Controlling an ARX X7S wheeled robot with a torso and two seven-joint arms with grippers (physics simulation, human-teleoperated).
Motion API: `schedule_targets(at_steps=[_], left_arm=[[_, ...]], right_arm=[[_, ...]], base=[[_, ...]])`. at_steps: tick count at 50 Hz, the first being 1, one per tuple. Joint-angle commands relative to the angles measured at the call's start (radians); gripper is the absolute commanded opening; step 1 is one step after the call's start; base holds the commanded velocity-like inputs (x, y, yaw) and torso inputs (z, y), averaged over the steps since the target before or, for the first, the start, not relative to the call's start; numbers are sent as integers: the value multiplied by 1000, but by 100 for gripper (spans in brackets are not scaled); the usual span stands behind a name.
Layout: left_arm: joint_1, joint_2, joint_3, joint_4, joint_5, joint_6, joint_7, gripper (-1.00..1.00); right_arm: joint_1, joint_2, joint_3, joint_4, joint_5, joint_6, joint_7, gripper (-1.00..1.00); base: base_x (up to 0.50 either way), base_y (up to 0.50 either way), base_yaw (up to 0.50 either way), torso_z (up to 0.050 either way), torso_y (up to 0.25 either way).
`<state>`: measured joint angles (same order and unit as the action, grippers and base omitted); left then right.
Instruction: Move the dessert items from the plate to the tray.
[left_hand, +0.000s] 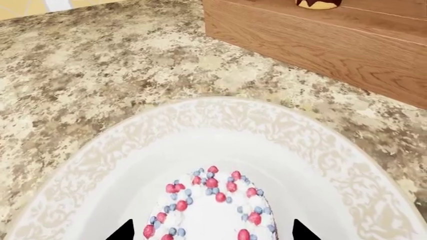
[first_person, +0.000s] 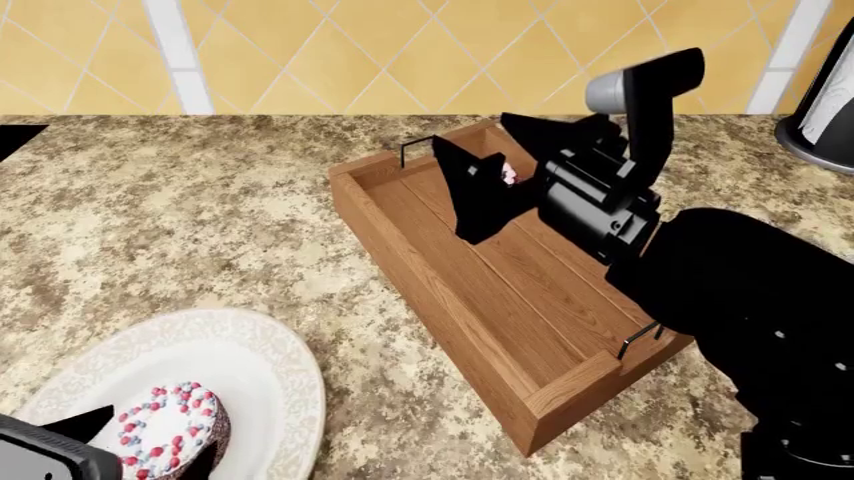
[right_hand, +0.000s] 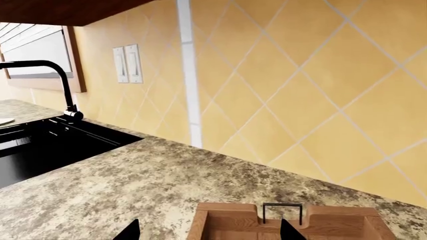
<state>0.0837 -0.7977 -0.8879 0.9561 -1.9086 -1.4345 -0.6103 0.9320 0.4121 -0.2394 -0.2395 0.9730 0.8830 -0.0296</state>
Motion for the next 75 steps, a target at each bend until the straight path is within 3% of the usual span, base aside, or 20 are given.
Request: schedule_targets(at_steps=[1, 3, 4, 19, 27, 32, 33, 34, 35, 37, 39, 46, 58, 64, 69, 75], left_arm=[[-26, -120, 132, -63, -30, 71, -65, 100], [-33, -127, 143, -67, -22, 71, -65, 100], [-37, -128, 148, -69, -17, 71, -65, -100], [-118, -196, 246, -82, 7, 118, -107, -100], [-336, -432, 411, -109, -116, 314, -170, -100], [-531, -599, 608, -111, -125, 498, -122, -100], [-681, -449, 758, -246, -143, 348, -200, -100], [-831, -304, 908, -327, 7, 330, -51, -100], [-981, -204, 1058, -397, -21, 274, -139, -100], [-1281, -111, 1357, -472, 50, 237, -94, -100], [-1553, -73, 1367, -507, 94, 226, -66, -100], [-1627, -41, 1378, -545, 93, 212, -69, -100], [-1632, -70, 1392, -541, 57, 209, -106, -100], [-1634, -36, 1421, -568, 100, 192, -80, -100], [-1586, 71, 1481, -656, 287, 212, 85, -100], [-1559, 228, 1629, -804, 587, 324, 376, -100]], right_arm=[[-8, 1, -3, 14, -3, -13, -8, 100], [-8, 2, -3, 14, -3, -14, -8, 100], [-8, 2, -3, 14, -3, -14, -8, 100], [-14, 3, -4, 16, 3, -20, -7, 100], [-7, 6, 4, 9, 16, -17, 0, 100], [-5, 10, 14, -2, 29, -14, 7, 100], [5, 18, 35, -20, 47, -6, 25, 100], [10, 25, 49, -31, 59, 0, 36, 100], [11, 31, 59, -39, 68, 4, 43, 100], [13, 40, 72, -43, 76, 6, 49, 100], [12, 45, 78, -44, 80, 6, 51, 100], [15, 55, 88, -55, 97, 16, 64, 100], [22, 48, 72, -46, 89, 9, 57, 100], [22, 51, 80, -47, 94, 6, 62, 100], [73, 24, 176, -106, 118, -68, 113, 100], [174, -1, 277, -185, 154, -130, 197, 100]], base=[[0, 0, 0, 0, 0], [0, 0, 0, 0, 0], [0, 0, 0, 0, 0], [0, 0, 0, 0, 0], [0, 0, 0, 0, 0], [0, 0, -1, 0, 0], [0, 0, 0, 0, 0], [0, 0, 0, 0, 0], [0, 0, -3, 0, 0], [0, 0, -1, 0, 0], [0, 0, 0, 0, 0], [0, 0, 0, 5, 3], [0, 0, 0, 50, 79], [0, 0, 0, 50, 78], [0, 0, 0, 24, 31], [0, 0, 0, 0, 0]])
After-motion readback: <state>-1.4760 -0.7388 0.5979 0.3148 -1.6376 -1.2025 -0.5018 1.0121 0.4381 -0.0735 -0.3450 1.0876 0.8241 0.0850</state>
